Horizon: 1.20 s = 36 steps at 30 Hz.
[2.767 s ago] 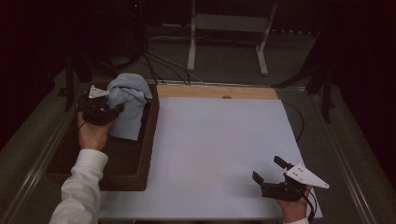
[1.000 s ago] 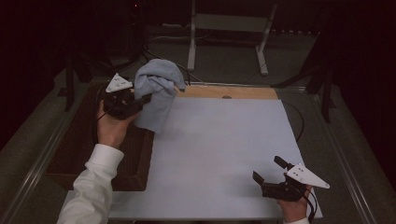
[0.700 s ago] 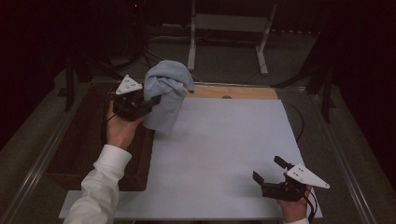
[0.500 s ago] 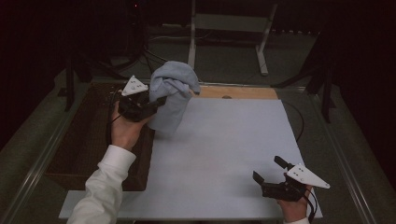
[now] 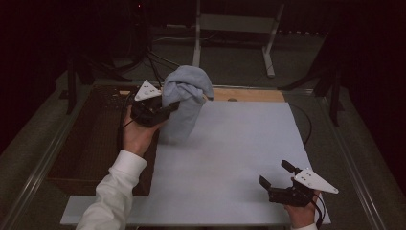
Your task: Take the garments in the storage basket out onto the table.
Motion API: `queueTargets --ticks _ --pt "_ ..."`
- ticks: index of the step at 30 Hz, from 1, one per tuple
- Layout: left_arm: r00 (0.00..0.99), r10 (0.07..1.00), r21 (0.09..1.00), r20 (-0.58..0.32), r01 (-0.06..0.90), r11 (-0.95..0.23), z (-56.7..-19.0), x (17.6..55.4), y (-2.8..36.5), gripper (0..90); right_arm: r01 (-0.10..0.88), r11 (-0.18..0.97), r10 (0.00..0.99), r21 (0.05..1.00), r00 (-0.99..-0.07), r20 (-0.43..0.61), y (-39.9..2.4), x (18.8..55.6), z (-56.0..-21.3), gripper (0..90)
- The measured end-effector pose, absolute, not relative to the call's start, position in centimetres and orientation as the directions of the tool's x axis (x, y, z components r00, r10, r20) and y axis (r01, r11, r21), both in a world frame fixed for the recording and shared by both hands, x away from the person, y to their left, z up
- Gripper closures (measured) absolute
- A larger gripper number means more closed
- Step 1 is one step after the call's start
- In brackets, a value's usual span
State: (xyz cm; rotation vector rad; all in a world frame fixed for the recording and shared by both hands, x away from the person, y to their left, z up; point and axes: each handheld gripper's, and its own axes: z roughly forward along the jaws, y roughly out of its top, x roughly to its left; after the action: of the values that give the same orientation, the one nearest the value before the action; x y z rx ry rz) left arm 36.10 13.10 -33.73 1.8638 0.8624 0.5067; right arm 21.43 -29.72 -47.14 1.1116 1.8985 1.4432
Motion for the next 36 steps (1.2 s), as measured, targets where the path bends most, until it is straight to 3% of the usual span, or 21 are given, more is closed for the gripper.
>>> queueTargets --ticks 36 --pt "0.705 0.702 0.901 -0.103 0.364 -0.234 -36.7 34.9 10.1 76.2 0.303 0.096 0.84 0.948 -0.536 0.086 -29.9 21.4 -47.1 0.0"
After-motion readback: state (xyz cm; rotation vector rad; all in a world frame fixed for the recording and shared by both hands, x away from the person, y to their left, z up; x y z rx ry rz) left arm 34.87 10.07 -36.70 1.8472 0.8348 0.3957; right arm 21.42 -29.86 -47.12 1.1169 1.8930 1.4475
